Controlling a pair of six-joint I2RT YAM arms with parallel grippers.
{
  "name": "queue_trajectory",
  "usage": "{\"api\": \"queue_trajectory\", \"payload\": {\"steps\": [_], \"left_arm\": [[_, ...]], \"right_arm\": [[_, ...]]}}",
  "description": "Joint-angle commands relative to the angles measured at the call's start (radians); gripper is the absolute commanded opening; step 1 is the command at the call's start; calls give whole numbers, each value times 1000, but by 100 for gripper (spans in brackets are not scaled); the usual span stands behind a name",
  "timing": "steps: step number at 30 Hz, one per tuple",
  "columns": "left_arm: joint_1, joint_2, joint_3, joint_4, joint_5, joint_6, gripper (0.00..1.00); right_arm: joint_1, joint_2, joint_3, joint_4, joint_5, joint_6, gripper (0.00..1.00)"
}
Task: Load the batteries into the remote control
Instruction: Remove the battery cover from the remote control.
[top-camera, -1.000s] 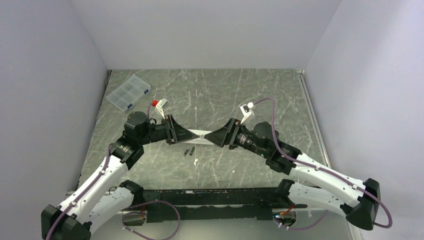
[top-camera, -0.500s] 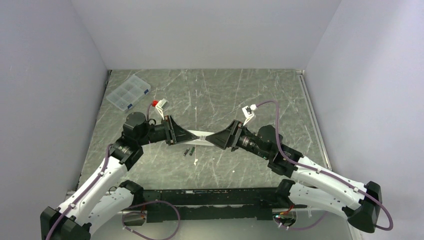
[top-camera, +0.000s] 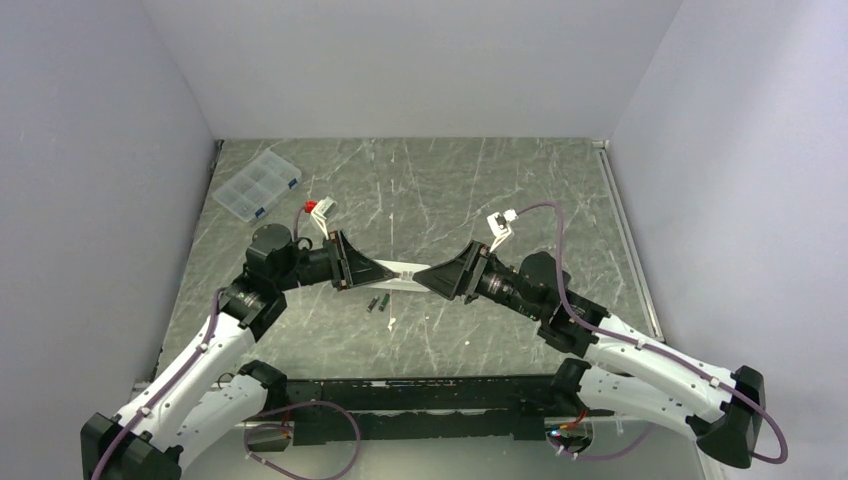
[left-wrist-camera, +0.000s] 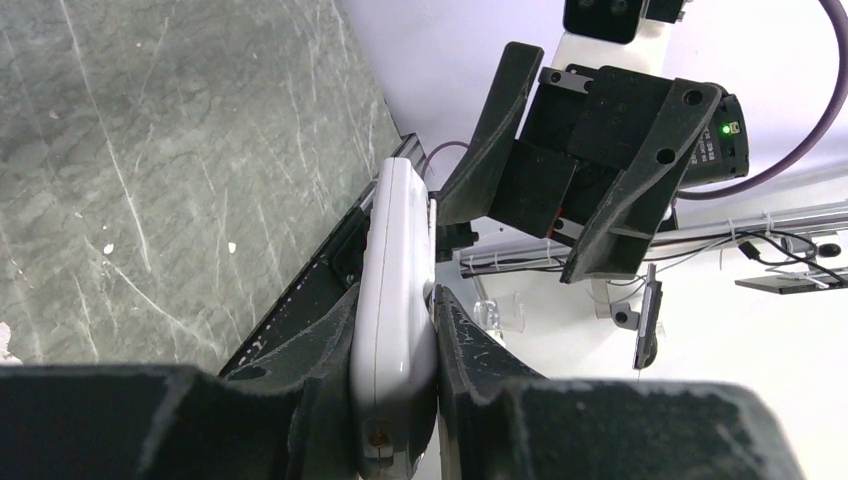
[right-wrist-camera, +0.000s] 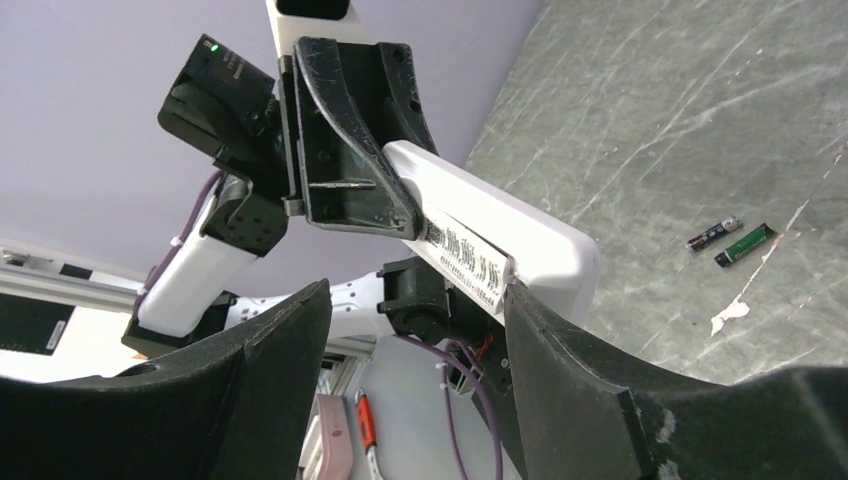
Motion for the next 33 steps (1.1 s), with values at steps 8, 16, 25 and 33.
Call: {"api": "queue_trajectory", "payload": {"steps": [8, 16, 25, 33], "left_arm": [[-14, 24, 26, 41, 23, 13, 0], [-14, 31, 40, 21, 17, 24, 0], [-14, 54, 44, -17, -3, 40, 0], [-14, 81, 21, 18, 2, 26, 0]], "right_arm": [[14, -28, 14, 134, -59, 10, 66], [12, -41, 17, 71, -34, -9, 66], [13, -76, -19, 6, 17, -14, 66], [12, -88, -50, -35, 61, -20, 66]]}}
